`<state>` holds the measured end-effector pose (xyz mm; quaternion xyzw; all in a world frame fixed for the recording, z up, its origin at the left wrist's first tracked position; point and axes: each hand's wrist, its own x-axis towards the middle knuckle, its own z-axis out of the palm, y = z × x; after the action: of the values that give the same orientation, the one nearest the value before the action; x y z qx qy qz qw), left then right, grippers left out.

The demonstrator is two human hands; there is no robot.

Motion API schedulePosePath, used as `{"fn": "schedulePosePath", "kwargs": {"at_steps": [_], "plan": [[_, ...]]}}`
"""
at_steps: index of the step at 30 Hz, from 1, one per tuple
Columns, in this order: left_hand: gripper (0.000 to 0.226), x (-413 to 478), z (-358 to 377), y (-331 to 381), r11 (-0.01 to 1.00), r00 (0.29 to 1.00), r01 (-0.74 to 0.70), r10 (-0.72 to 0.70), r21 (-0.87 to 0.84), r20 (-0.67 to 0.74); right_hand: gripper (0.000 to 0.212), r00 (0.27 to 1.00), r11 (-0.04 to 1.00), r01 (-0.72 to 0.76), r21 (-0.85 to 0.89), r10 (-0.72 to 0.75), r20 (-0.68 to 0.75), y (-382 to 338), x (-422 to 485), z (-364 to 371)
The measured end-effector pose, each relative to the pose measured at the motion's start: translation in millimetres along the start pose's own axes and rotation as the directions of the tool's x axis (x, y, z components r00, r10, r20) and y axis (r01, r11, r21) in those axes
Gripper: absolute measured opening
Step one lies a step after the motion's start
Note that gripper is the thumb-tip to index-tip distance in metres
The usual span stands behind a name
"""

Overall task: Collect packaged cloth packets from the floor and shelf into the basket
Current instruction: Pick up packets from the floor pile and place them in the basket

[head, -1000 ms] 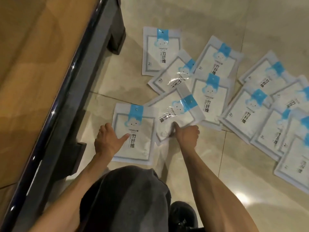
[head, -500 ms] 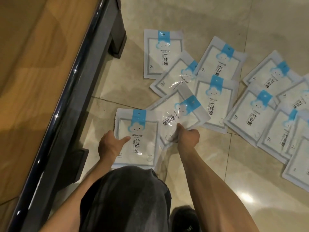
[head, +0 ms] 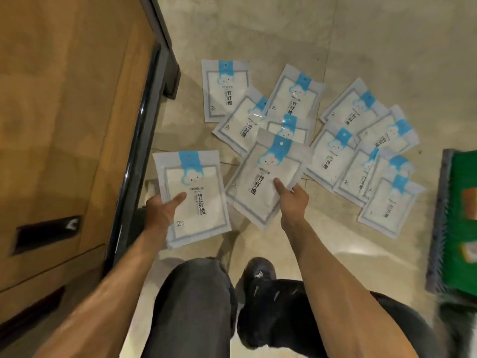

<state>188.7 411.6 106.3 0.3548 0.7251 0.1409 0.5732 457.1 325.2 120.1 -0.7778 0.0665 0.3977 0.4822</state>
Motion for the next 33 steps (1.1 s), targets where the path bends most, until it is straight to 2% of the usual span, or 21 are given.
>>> {"fn": "schedulePosePath", "kwargs": {"at_steps": [1,4,8,11,14,17,20,22,27,30,33], "plan": [[0.019,-13.7,-3.1,11.8,1.0,1.0,-0.001,0.001,-0.012,-0.008,0.004,1.0,1.0,-0.002,0.004,0.002,0.002,-9.0,-16.3,-7.5],[0.013,-79.4,-11.8,54.6,0.999,0.999,0.033,-0.033,-0.018,0.033,0.038,0.999,0.998,-0.046,-0.05,0.045,-0.02,-48.8,-76.0,-52.7],[0.04,-165.6,-29.5,114.7,0.994,0.989,0.104,-0.101,-0.029,0.11,0.029,0.997,0.993,-0.068,-0.095,0.071,0.025,-111.8,-150.1,-122.2],[0.036,-222.2,-33.3,154.5,0.995,0.985,0.098,-0.097,-0.003,0.141,0.019,0.998,0.99,-0.046,-0.131,0.052,0.046,-161.9,-185.5,-173.7],[0.023,-285.0,-35.7,192.1,0.997,0.979,0.074,-0.079,0.033,0.187,0.004,0.994,0.988,-0.032,-0.154,0.047,0.095,-209.7,-211.0,-225.8],[0.006,-341.6,-38.1,233.1,0.999,0.963,0.009,-0.021,0.047,0.267,0.021,0.991,0.99,-0.026,-0.136,0.043,0.126,-255.3,-231.3,-271.5],[0.009,-388.2,-37.7,264.4,0.997,0.949,-0.037,0.014,0.068,0.314,0.026,0.983,0.994,-0.024,-0.108,0.043,0.179,-293.9,-257.8,-303.3],[0.017,-412.0,-36.7,278.2,1.0,0.94,-0.022,0.013,0.021,0.342,0.026,0.977,0.997,-0.015,-0.08,0.032,0.213,-309.5,-275.9,-319.6],[0.036,-453.0,-28.7,314.7,0.998,0.86,-0.063,0.053,0.002,0.507,0.024,0.974,0.999,0.025,-0.033,-0.017,0.226,-330.3,-317.4,-348.9],[0.047,-471.7,-29.9,334.3,0.992,0.793,-0.123,0.075,0.038,0.605,0.022,0.98,0.998,0.057,0.01,-0.058,0.188,-332.9,-344.4,-364.8],[0.047,-491.6,-29.7,348.1,0.985,0.754,-0.167,0.101,0.041,0.649,0.021,0.99,0.993,0.087,0.086,-0.095,0.105,-329.3,-374.6,-383.8]]}}
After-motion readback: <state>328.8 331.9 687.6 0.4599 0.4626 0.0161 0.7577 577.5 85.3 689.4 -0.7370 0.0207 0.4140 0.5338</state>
